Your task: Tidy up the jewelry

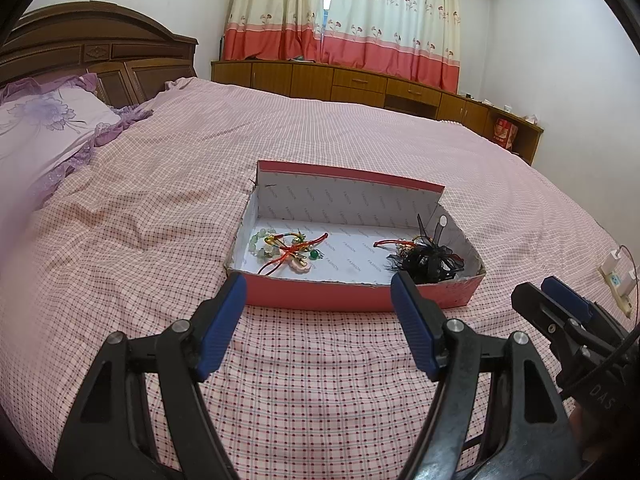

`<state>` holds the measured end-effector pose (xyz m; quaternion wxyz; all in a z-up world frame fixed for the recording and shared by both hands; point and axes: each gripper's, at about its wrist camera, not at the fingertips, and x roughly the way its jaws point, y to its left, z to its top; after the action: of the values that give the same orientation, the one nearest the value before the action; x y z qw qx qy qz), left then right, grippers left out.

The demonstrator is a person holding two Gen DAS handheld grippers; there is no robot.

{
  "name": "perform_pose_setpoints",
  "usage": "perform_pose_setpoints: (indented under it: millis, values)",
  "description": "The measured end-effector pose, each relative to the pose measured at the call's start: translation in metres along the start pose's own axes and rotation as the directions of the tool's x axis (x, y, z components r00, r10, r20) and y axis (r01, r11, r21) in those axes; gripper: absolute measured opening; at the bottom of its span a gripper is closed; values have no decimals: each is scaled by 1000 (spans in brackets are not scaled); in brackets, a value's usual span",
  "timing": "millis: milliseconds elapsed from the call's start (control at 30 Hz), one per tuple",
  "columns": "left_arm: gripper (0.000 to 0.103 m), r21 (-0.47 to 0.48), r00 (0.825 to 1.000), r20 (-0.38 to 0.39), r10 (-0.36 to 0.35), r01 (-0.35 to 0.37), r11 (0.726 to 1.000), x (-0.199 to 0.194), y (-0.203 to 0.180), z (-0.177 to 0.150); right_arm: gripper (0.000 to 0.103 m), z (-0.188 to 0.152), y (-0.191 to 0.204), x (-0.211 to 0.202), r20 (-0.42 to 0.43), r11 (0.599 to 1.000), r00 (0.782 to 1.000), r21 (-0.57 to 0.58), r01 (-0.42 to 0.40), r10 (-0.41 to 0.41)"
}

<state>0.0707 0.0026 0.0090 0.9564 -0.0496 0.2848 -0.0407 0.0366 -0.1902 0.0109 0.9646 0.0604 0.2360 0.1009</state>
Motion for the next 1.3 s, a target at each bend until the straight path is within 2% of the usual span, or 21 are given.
perform_pose_setpoints:
  millis: [1300]
  values:
    - [67,6,1000,4,-5,5,1000,1,-1,2,72,0,-1,1,1,1000,1000,2,-1,1]
